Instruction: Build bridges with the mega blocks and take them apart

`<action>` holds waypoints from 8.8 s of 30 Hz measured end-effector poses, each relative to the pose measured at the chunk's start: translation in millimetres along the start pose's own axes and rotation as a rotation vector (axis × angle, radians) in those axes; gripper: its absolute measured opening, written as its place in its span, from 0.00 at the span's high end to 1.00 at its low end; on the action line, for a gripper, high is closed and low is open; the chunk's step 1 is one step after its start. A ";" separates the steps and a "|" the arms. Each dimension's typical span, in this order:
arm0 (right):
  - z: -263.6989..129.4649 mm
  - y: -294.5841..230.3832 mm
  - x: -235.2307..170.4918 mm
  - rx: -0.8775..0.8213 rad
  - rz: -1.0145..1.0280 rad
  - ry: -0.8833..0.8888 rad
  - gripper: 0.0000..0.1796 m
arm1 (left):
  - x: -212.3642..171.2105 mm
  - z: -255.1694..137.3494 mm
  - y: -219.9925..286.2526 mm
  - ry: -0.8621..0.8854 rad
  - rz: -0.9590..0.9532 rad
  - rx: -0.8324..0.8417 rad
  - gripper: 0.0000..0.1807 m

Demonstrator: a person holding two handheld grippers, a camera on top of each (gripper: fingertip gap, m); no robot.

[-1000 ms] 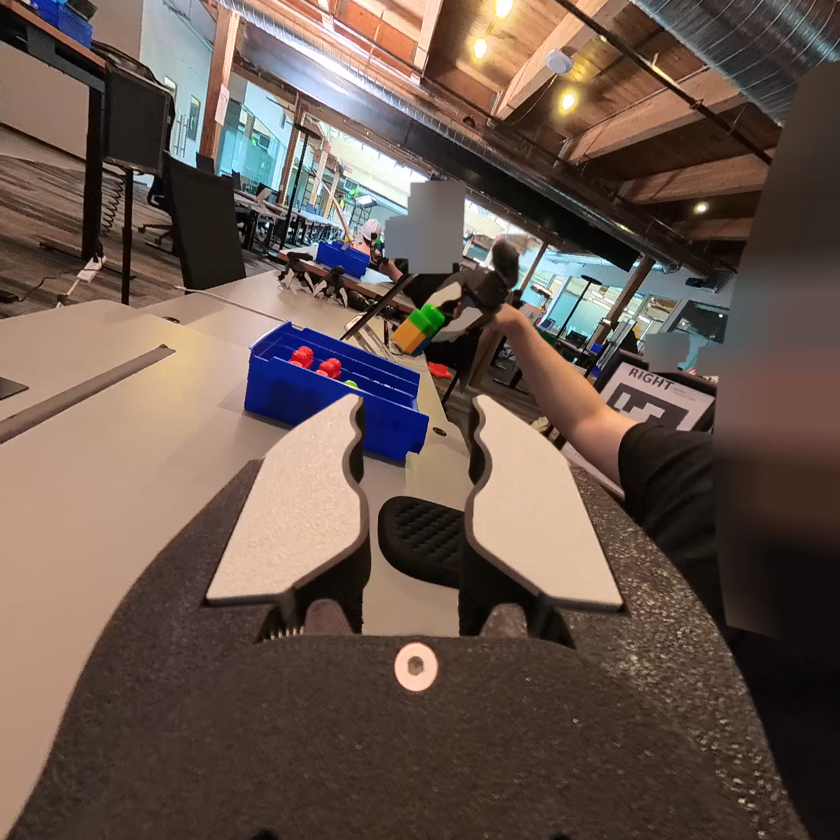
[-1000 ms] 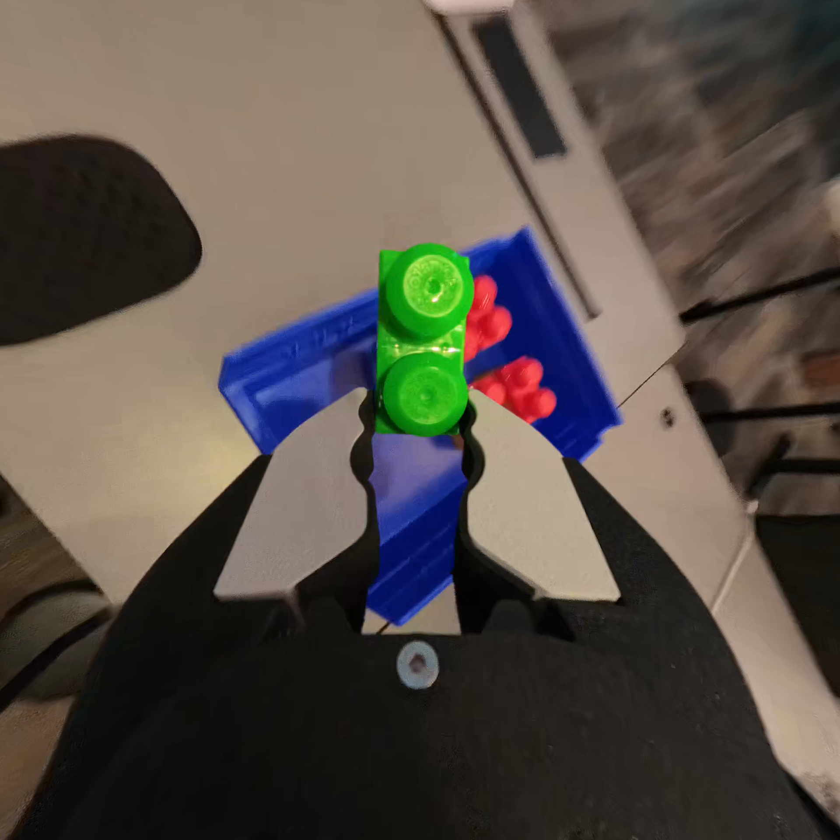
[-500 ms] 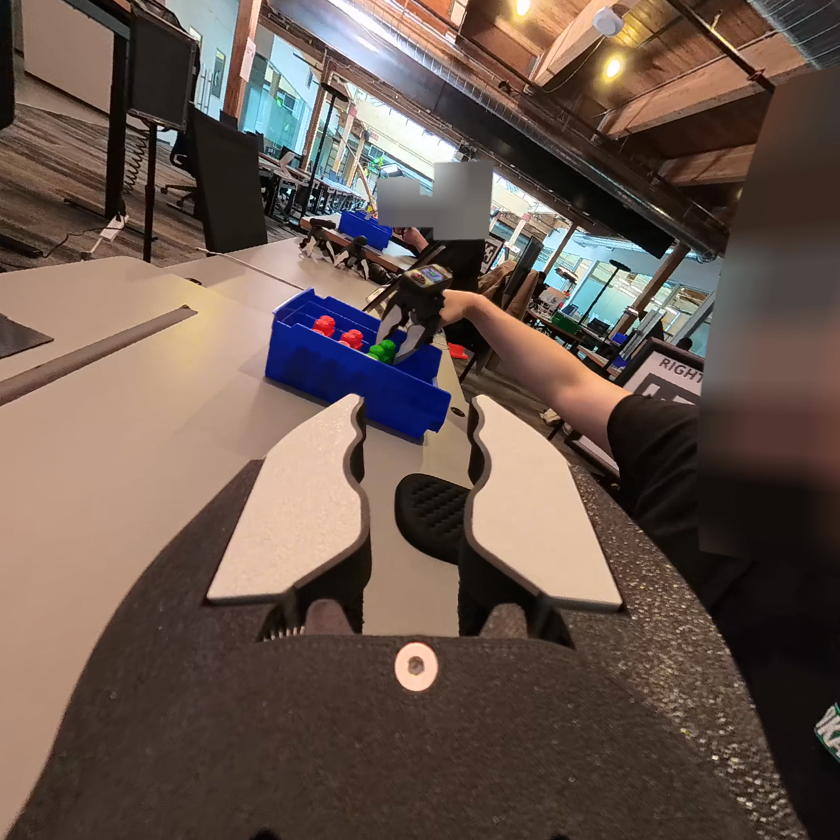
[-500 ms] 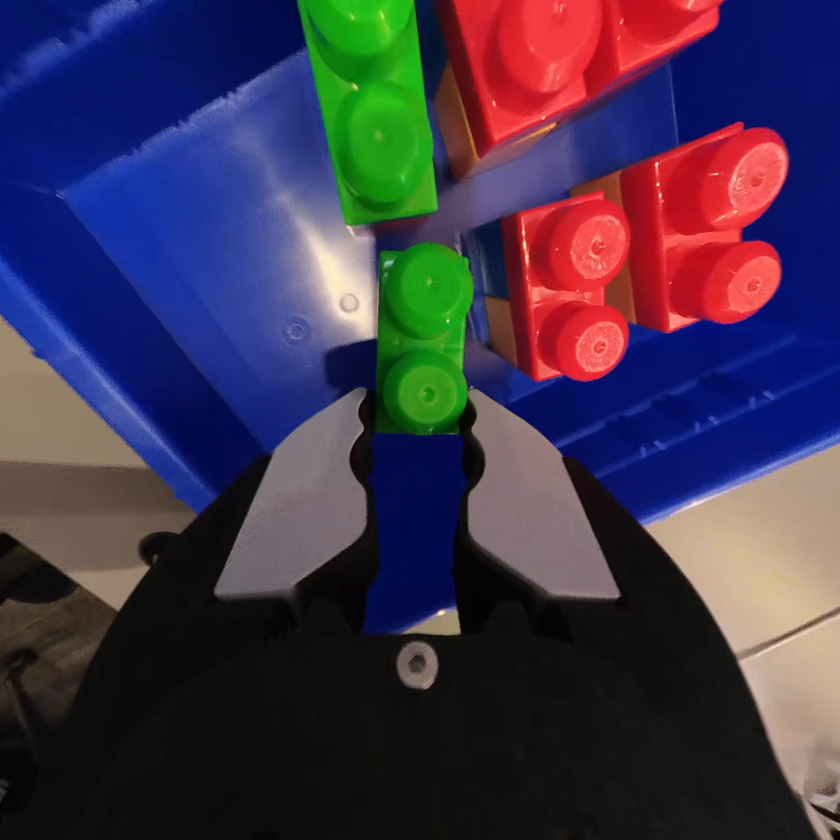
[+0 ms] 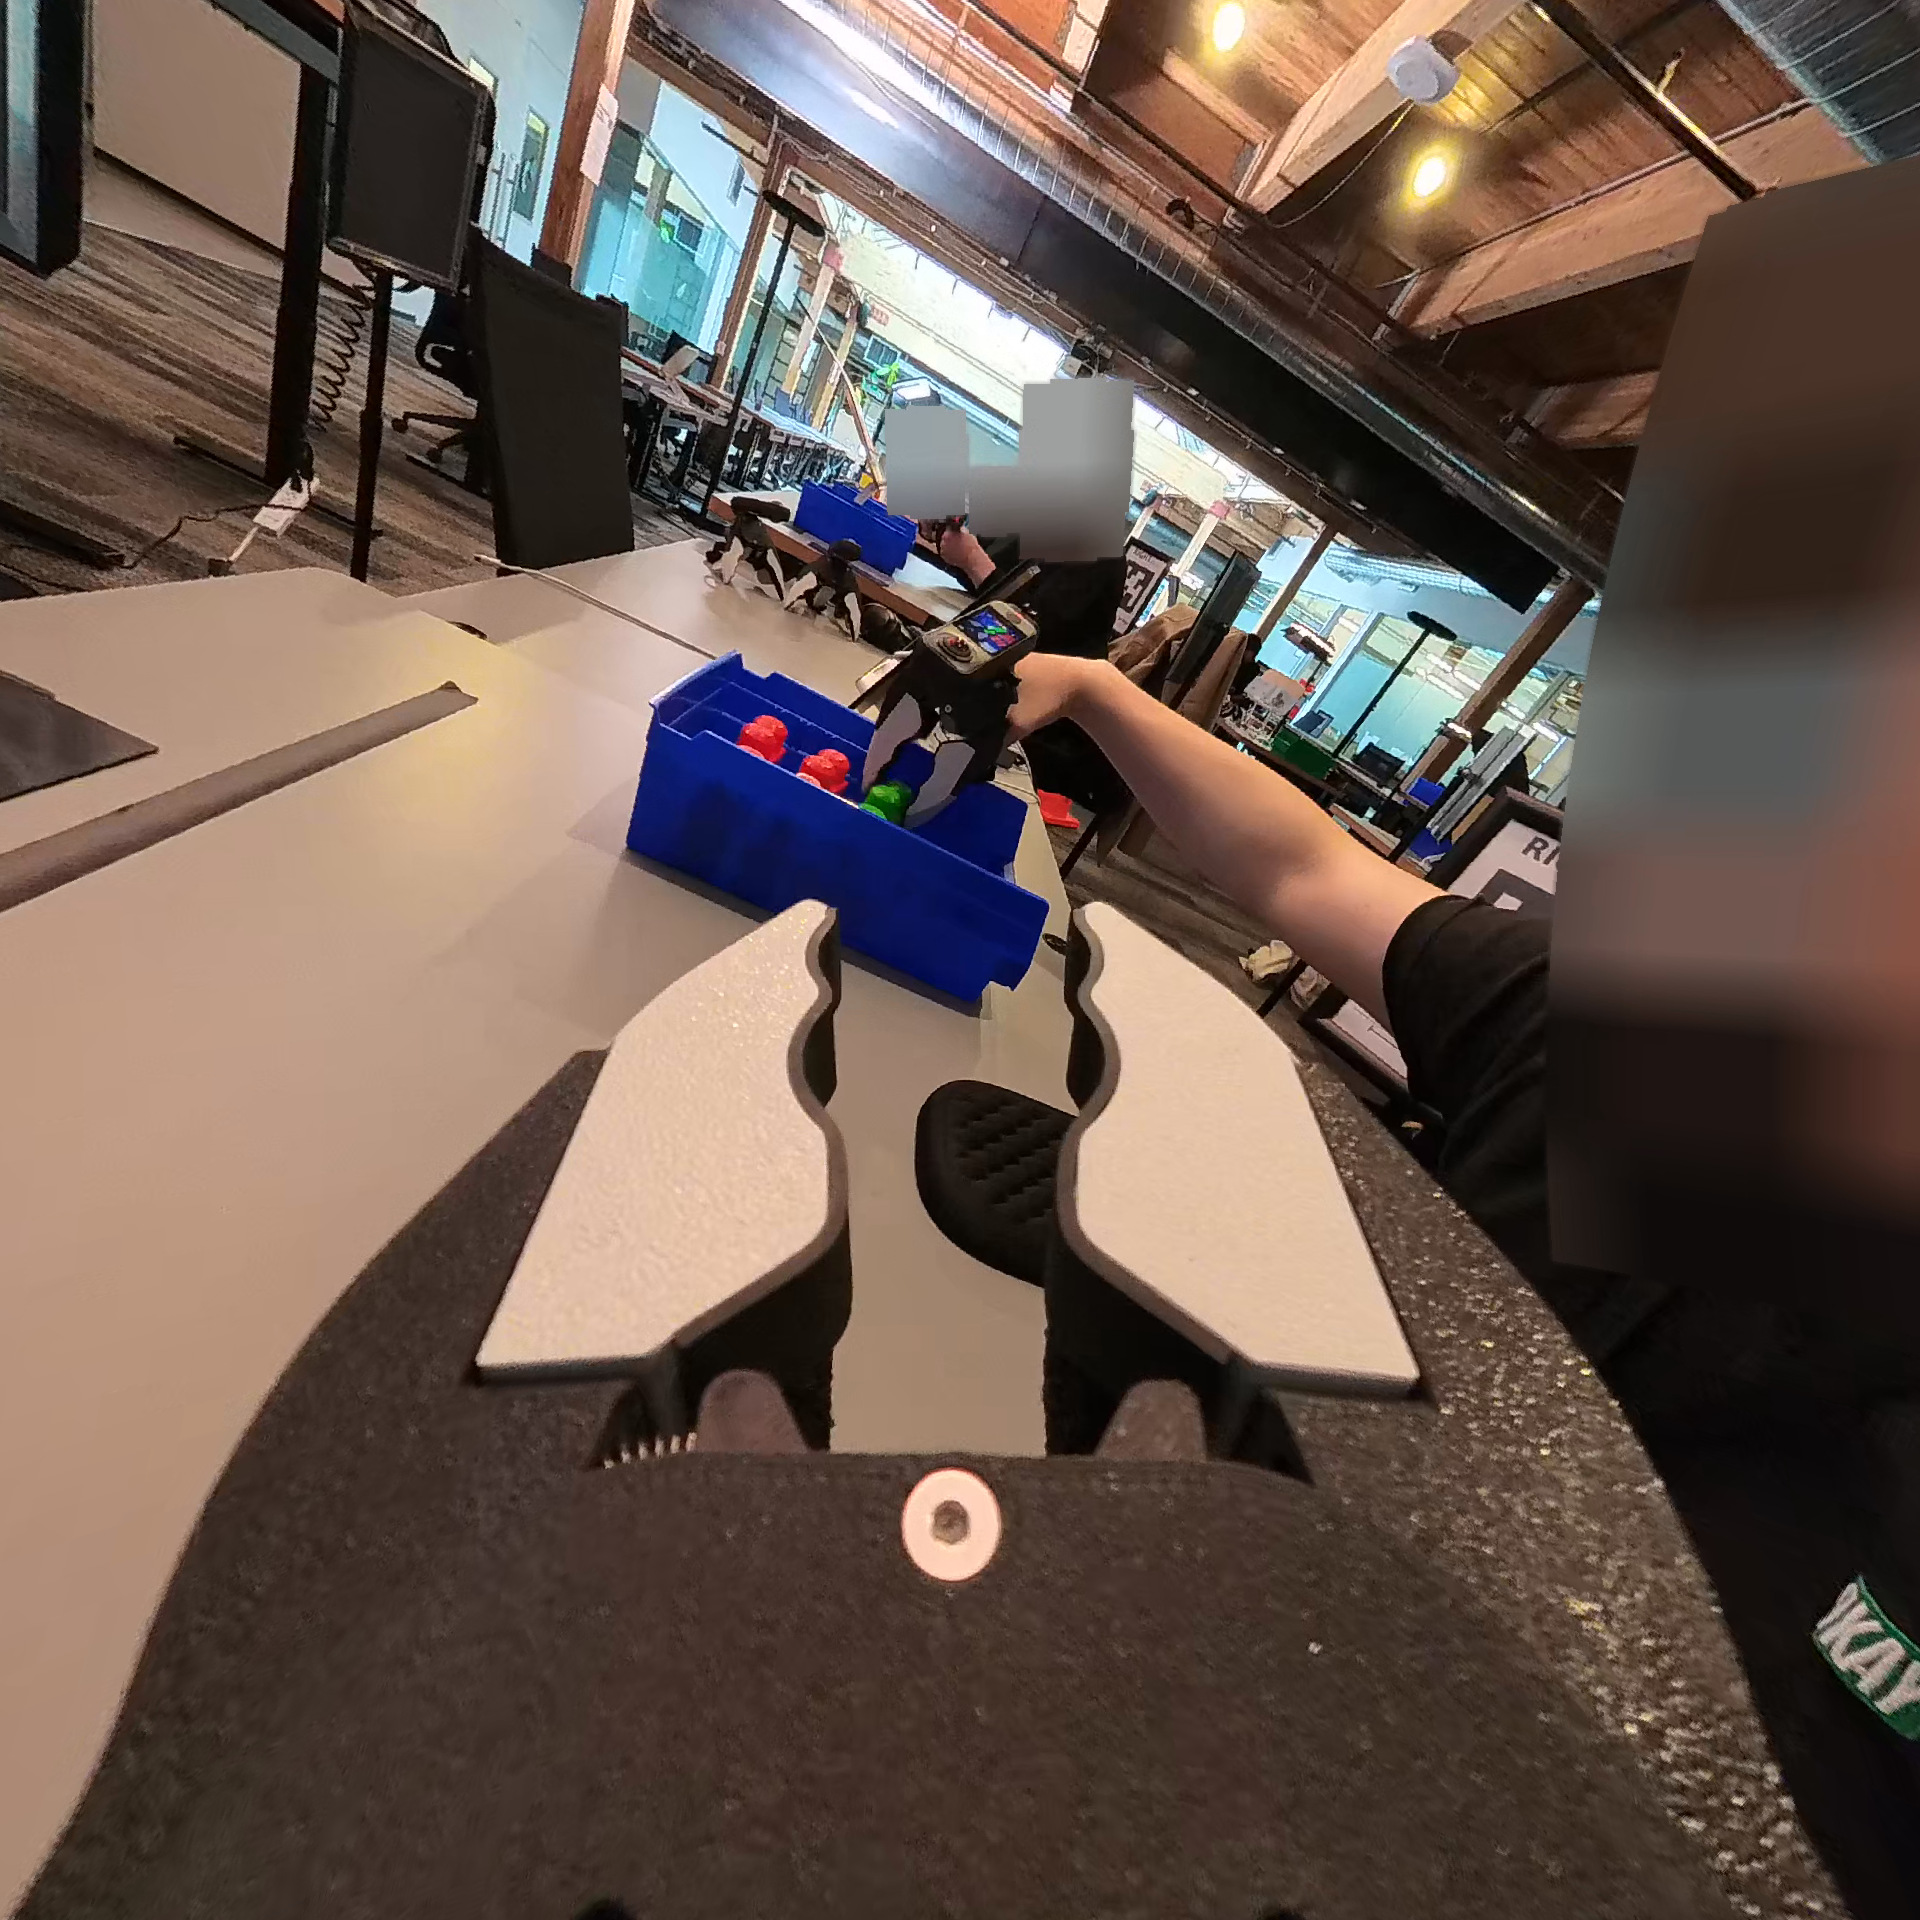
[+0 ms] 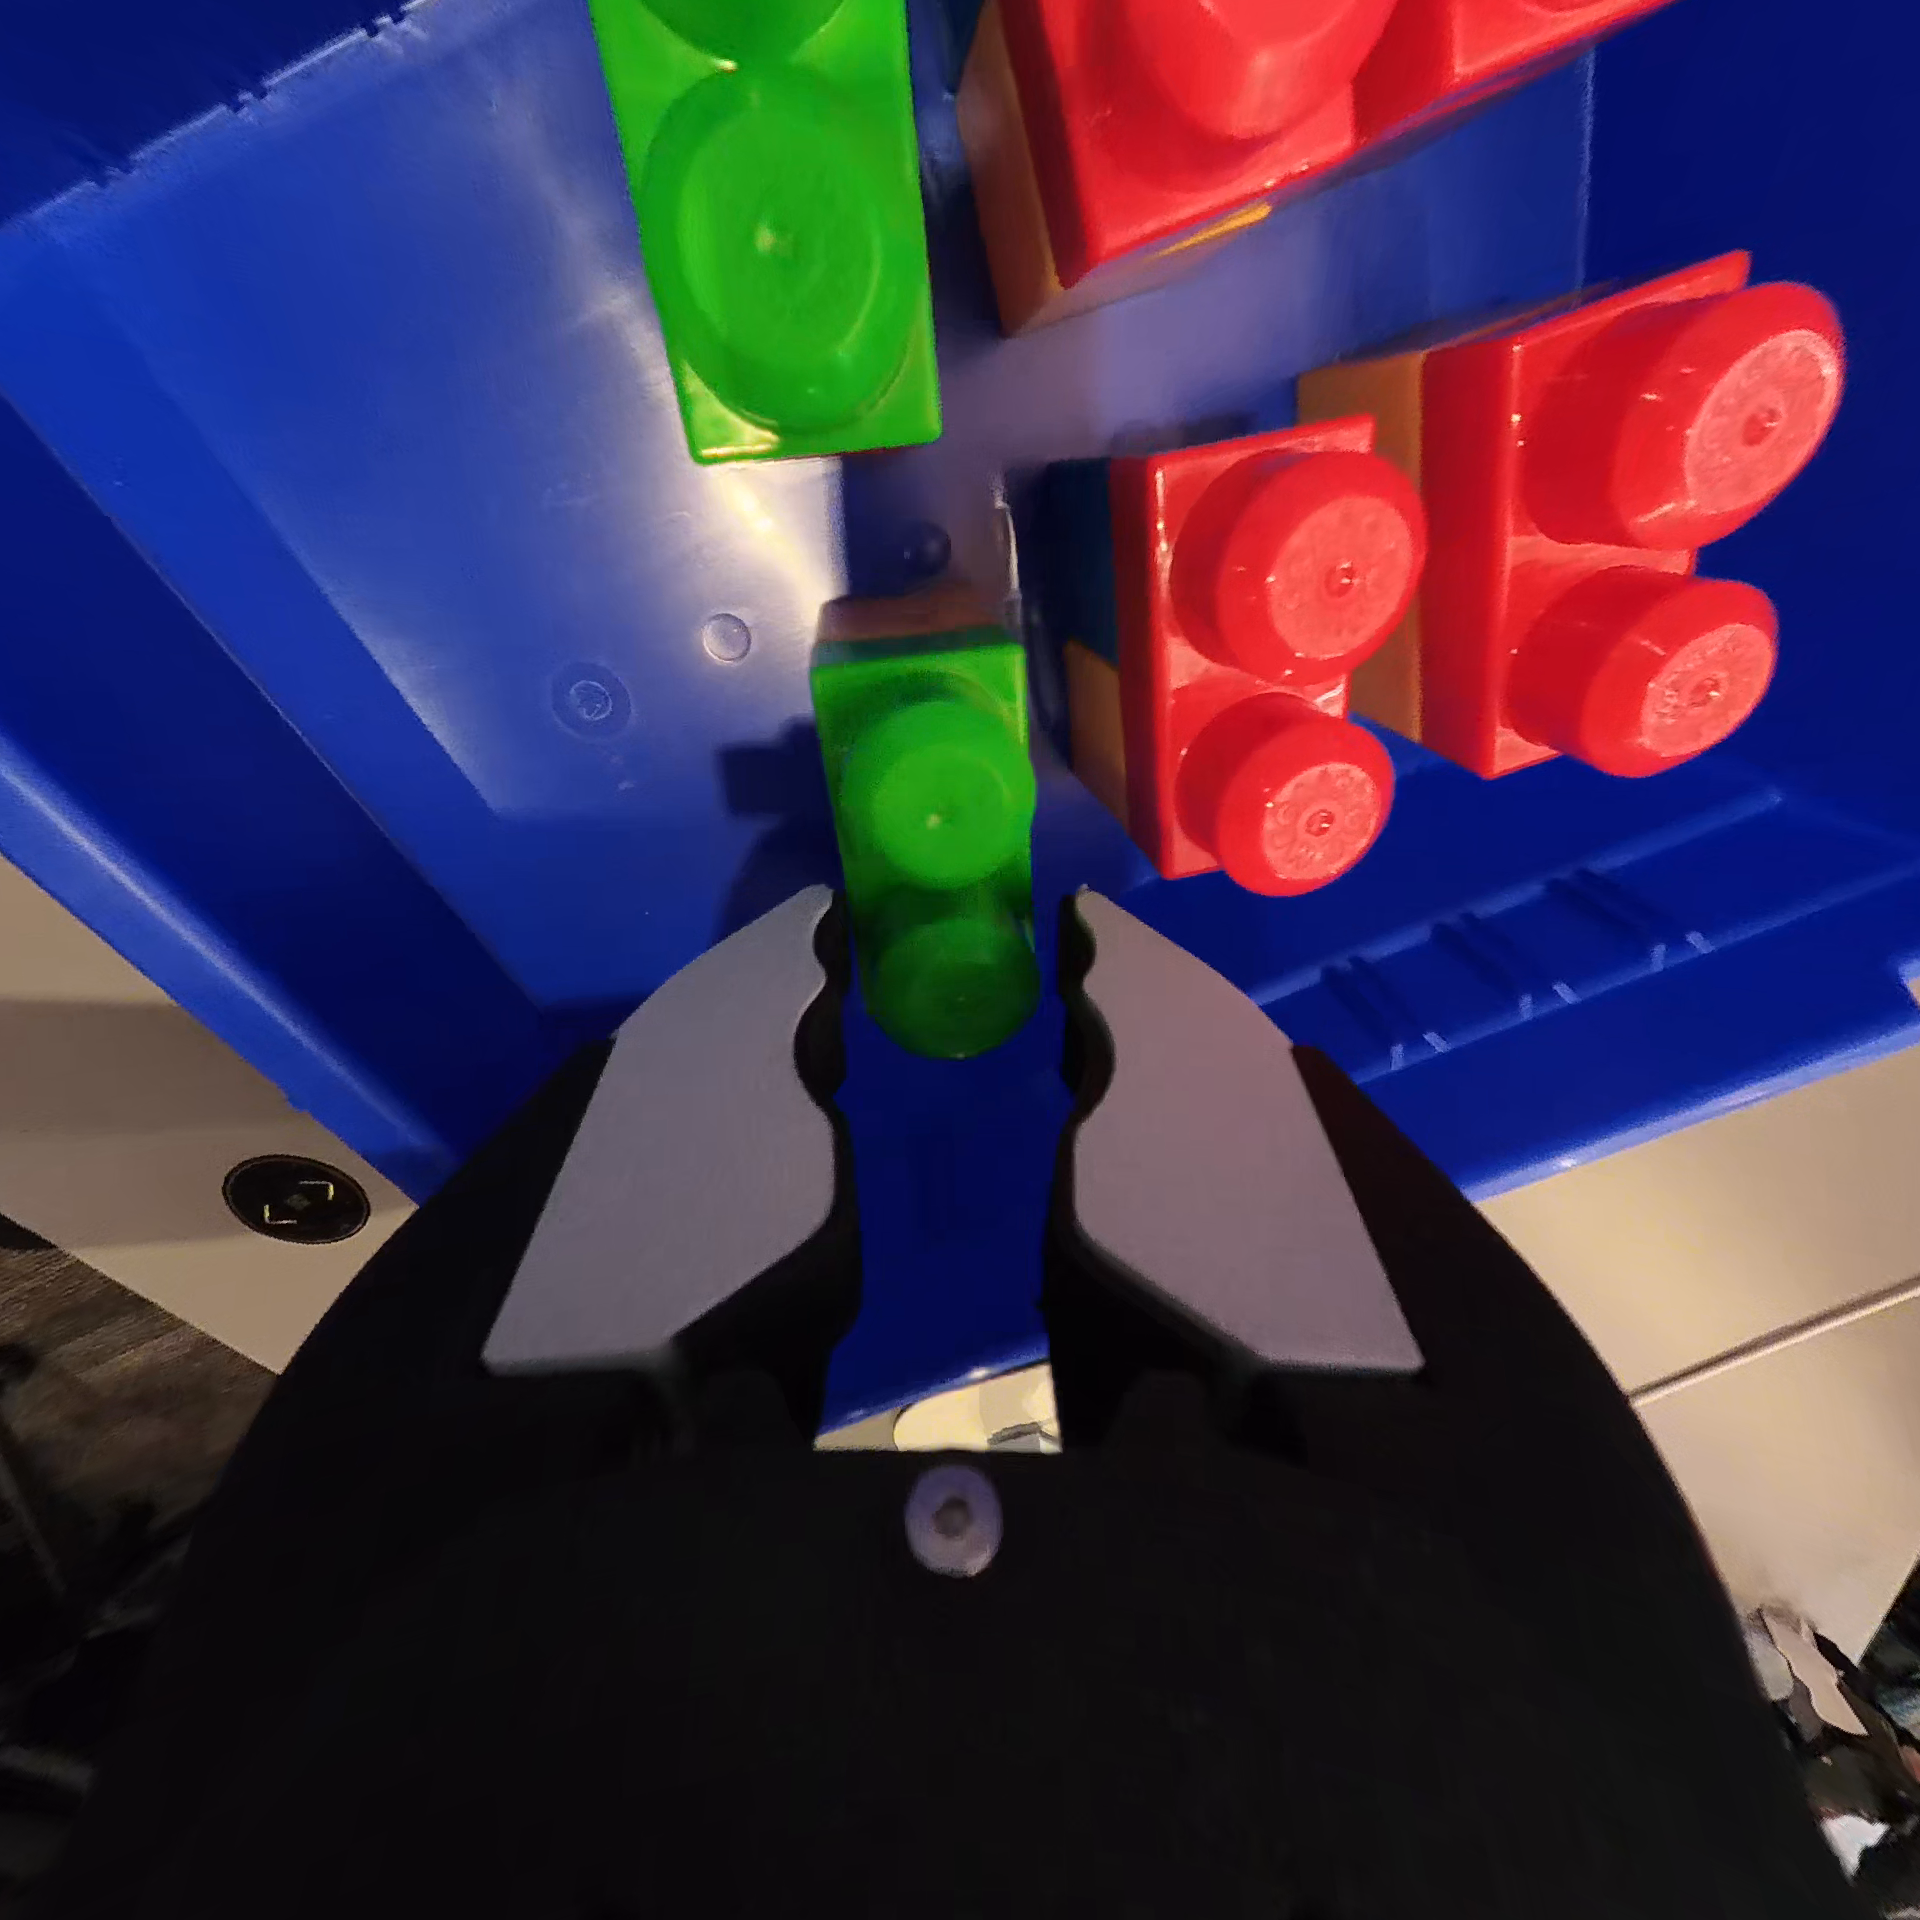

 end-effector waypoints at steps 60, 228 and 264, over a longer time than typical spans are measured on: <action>-124.0 -30.6 436.2 -0.144 0.406 1.046 0.85 | -40.0 -418.7 -54.1 -0.226 0.080 1.219 0.68; -89.5 -146.1 560.1 0.223 0.054 1.275 0.68 | -117.9 -427.4 30.0 -0.518 -0.541 1.172 0.77; -68.2 -149.0 555.1 0.193 -0.021 1.173 0.69 | -135.3 -444.8 20.3 -0.688 -0.476 1.153 0.84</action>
Point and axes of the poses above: each gripper's, where its closed fingertips meet, z out along the fingers, x out of its top, y = z × x across the jaws, the point moved 3 cm from there along -z, back along the fingers, and after that the axes turned 9 degrees about -x, right-handed, at the moved point
